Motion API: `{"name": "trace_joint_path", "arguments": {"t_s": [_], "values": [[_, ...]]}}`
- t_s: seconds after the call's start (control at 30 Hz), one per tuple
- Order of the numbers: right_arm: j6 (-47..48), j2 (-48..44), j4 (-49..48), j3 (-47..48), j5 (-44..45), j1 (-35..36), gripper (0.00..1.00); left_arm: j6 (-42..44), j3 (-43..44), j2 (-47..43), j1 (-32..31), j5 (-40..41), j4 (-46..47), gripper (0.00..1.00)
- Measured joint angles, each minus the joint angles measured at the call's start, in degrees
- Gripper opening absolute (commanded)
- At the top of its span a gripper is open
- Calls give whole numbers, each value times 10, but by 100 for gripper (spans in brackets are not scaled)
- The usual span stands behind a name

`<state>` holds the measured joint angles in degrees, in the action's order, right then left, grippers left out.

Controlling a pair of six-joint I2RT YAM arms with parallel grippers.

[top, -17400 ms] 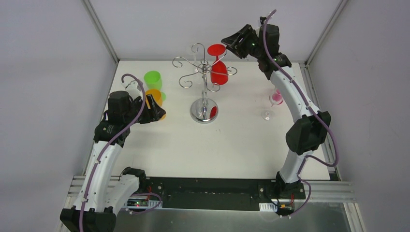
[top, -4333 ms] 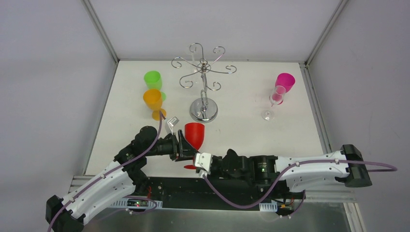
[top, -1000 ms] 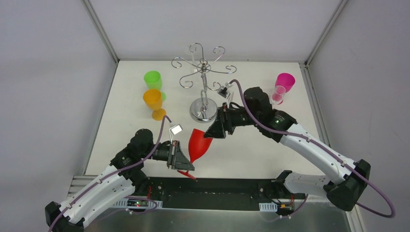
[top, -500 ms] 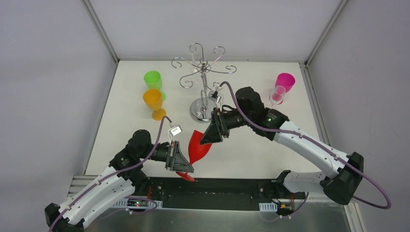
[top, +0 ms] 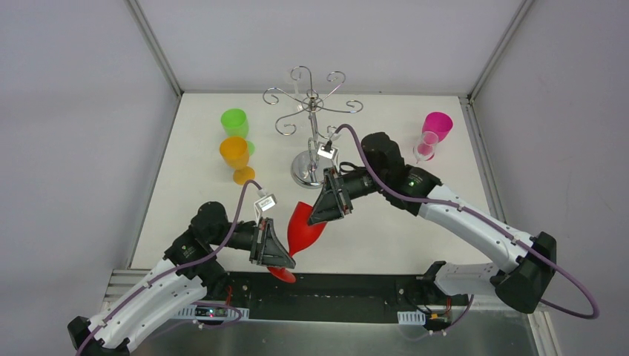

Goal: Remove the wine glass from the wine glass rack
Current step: Place the wine glass at the center of the board.

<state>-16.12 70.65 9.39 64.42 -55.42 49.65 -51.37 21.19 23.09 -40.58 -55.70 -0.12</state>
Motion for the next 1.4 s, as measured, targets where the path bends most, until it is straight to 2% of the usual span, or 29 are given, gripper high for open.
{"name": "trace_joint_path", "arguments": {"t_s": [0.2,0.23,0.33,0.43,0.6,0.7,0.97,1.23,1.4], "values": [[-6,0,-8,-2,-11,0,1,3,0,0,0,-9,10,0],[-9,0,-12,-4,-15,0,0,3,0,1,0,-9,10,4],[-12,0,-17,-6,-23,0,0,9,0,1,-1,-9,11,19],[-12,0,-21,-7,-30,1,0,10,0,7,-3,-5,11,26],[-12,-2,-22,-24,-34,4,0,10,0,13,-3,8,10,45],[-12,-8,-21,-33,-36,4,0,11,0,13,-3,11,8,51],[25,-58,42,-43,-24,4,0,14,0,9,-3,29,-7,57],[74,-127,169,-46,98,-5,0,23,0,0,-3,51,-36,59],[84,-172,250,-53,239,-19,0,28,0,0,-3,54,-45,60]]}}
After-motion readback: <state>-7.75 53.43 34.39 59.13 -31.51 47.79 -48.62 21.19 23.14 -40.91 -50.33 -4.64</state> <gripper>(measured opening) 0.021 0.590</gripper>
